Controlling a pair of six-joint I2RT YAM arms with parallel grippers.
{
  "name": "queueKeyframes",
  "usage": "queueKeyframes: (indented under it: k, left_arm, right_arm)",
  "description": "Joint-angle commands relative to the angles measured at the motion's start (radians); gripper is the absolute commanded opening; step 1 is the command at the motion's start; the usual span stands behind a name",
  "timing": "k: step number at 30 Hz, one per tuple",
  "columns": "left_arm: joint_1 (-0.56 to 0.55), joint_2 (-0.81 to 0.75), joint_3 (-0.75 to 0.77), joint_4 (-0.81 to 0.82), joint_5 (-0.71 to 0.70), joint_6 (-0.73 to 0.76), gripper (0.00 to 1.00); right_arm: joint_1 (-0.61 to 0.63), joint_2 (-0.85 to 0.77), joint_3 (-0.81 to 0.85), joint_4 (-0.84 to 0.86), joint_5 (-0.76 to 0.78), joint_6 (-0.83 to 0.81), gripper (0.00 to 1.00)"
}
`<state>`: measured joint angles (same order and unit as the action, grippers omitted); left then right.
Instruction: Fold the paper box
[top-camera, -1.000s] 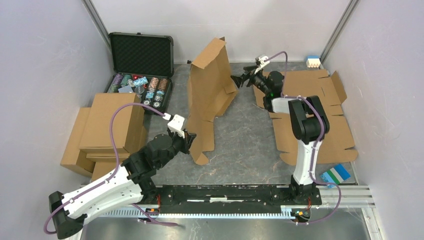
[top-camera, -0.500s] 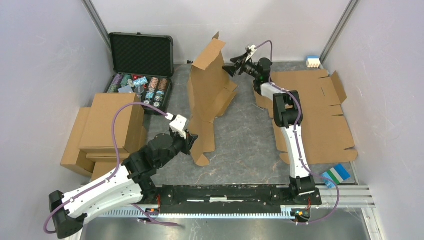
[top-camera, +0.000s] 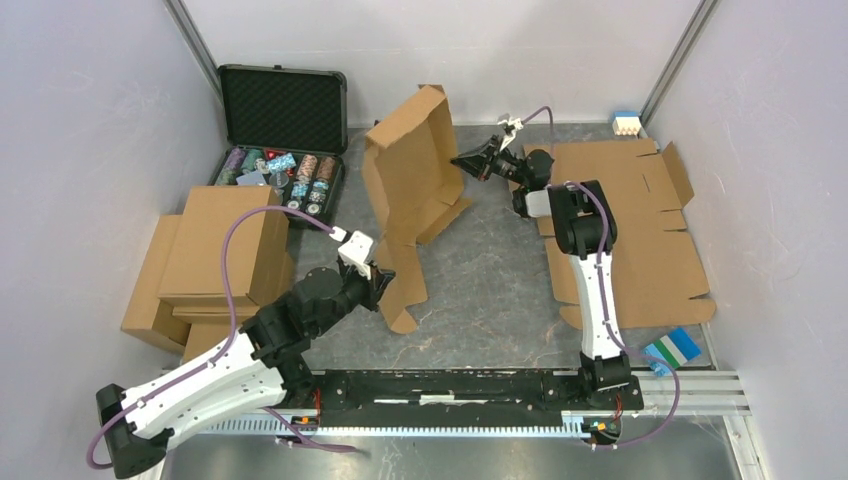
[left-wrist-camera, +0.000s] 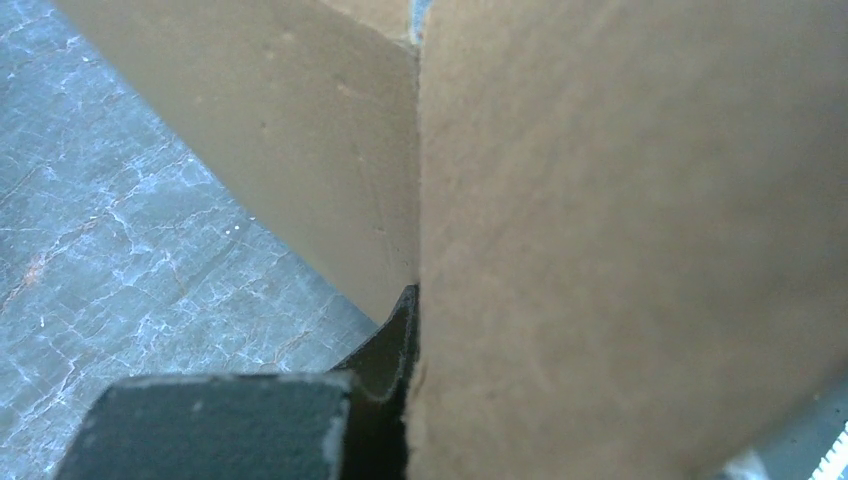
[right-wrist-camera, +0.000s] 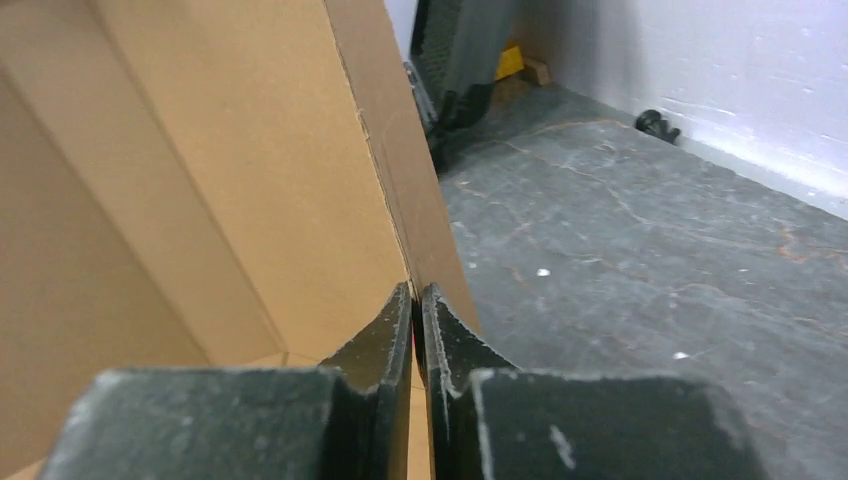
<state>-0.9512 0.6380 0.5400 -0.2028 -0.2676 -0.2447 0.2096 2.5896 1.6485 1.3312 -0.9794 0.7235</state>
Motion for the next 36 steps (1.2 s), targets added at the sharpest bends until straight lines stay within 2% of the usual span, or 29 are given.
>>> queueKeyframes:
  k: [1, 7, 12, 20, 23, 27, 32, 36]
  left_arm:
    - [-0.004, -0.023, 0.021, -0.068, 0.013, 0.027, 0.05]
    - [-0.004, -0.057, 0.023, -0.066, 0.019, 0.021, 0.05]
    - [-0.003, -0.096, 0.027, -0.063, 0.038, 0.022, 0.06]
    - [-0.004, -0.113, 0.058, -0.115, 0.197, 0.011, 0.06]
    - [-0.004, -0.151, 0.046, -0.119, 0.298, 0.008, 0.15]
    - [-0.004, -0.181, 0.028, -0.126, 0.303, 0.01, 0.16]
    - [-0.004, -0.175, 0.012, -0.129, 0.313, 0.017, 0.15]
    - [-0.004, -0.141, -0.003, -0.102, 0.35, 0.018, 0.13]
  right_arm:
    - [0.004, -0.205, -0.205, 0.258, 0.016, 0.044, 0.01]
    - [0.008, -0.444, -0.614, 0.326, 0.113, -0.029, 0.0]
    - [0.011, -0.67, -0.98, 0.288, 0.256, -0.171, 0.0]
    - [0.068, -0.988, -1.387, 0.18, 0.533, -0.318, 0.0]
    - [0.142, -1.101, -1.47, 0.058, 0.747, -0.386, 0.0]
    - [0.279, -1.206, -1.528, -0.085, 1.079, -0.439, 0.0]
    - [0.363, -1.211, -1.529, -0.156, 1.202, -0.425, 0.01]
    - [0.512, -1.238, -1.549, -0.167, 1.464, -0.465, 0.0]
